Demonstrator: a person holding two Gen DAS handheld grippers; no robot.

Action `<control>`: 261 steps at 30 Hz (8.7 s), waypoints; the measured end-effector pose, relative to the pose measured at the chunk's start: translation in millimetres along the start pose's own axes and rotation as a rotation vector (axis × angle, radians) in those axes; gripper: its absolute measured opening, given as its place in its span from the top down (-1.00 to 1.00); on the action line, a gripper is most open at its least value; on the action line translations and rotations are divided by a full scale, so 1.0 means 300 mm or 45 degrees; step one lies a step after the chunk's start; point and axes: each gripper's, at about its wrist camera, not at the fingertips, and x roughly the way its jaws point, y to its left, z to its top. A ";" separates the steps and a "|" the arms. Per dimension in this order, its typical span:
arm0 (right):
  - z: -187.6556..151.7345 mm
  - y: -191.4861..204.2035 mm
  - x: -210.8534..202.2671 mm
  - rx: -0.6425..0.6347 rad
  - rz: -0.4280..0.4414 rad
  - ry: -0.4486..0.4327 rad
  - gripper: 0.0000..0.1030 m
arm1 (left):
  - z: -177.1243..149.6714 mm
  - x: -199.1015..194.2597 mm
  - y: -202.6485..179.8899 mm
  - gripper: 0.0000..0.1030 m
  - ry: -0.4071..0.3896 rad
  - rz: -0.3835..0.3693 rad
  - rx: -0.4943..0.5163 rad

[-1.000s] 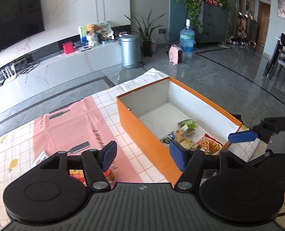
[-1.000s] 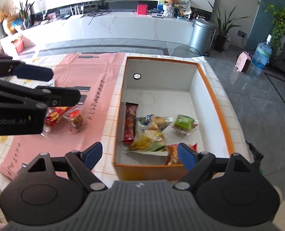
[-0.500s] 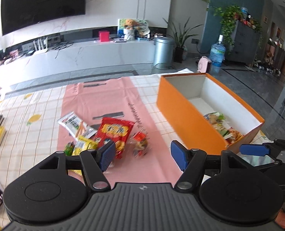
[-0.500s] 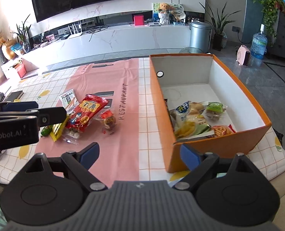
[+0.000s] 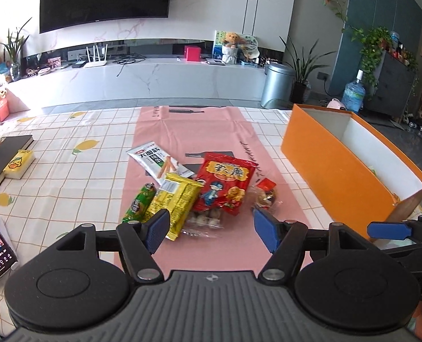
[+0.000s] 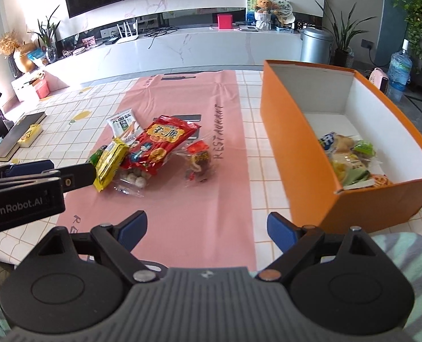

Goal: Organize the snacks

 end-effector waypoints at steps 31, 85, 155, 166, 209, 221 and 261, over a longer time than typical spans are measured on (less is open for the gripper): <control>0.162 0.138 0.294 -0.124 0.060 -0.084 -0.20 | 0.008 0.224 0.137 -0.52 0.071 0.105 0.141; 0.211 0.044 0.206 0.006 0.282 -0.151 0.76 | 0.055 0.197 0.105 0.75 0.184 0.024 -0.012; -0.074 -0.215 0.265 0.686 0.674 0.307 0.46 | -0.129 0.192 0.007 -0.35 0.444 -0.409 -0.313; -0.084 -0.211 0.254 0.639 0.629 0.325 0.42 | -0.140 0.205 -0.050 -0.69 0.467 -0.357 -0.225; -0.135 0.193 0.186 -0.498 0.255 0.334 -0.85 | -0.188 0.078 0.157 -0.17 0.503 -0.060 -0.218; -0.128 0.145 0.210 -0.371 0.184 0.391 -0.39 | -0.186 0.120 0.110 -0.27 0.507 -0.011 -0.128; 0.244 -0.371 -0.187 -0.171 0.038 -0.085 -0.33 | 0.267 0.041 -0.400 -0.15 0.123 -0.267 0.193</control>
